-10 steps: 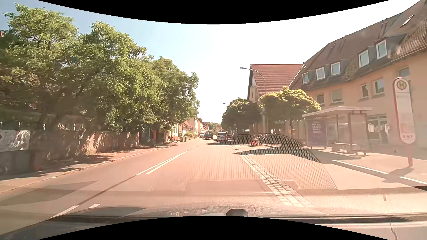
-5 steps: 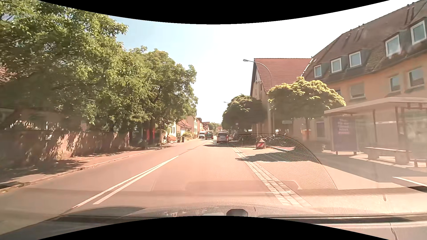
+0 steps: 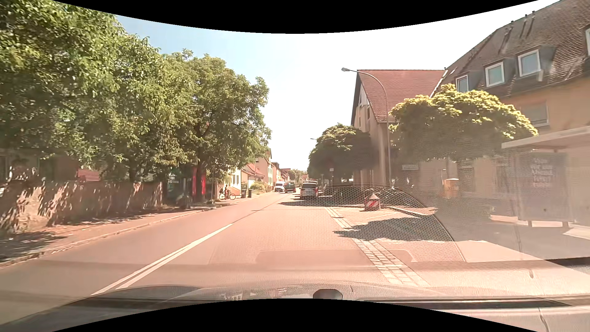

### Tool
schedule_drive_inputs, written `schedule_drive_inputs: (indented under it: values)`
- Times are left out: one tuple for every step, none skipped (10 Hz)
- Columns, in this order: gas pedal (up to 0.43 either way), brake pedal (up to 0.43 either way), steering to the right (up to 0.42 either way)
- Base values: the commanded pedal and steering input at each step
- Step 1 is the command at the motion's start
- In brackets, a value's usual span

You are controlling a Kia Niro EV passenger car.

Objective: Follow the waypoints while adhering to traffic rules and regulations

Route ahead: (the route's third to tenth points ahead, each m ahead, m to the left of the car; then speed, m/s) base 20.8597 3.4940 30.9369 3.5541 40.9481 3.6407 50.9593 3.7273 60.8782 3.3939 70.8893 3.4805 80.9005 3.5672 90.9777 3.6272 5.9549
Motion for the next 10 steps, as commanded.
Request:
schedule_drive_inputs:
  values:
    - [0.067, 0.000, -0.015]
    - [0.067, 0.000, -0.020]
    - [0.067, 0.000, -0.024]
    - [0.067, 0.000, -0.028]
    - [0.067, 0.000, -0.034]
    - [0.067, 0.000, -0.038]
    - [0.067, 0.000, -0.042]
    - [0.067, 0.000, -0.046]
    - [0.067, 0.000, -0.047]
    - [0.067, 0.000, -0.048]
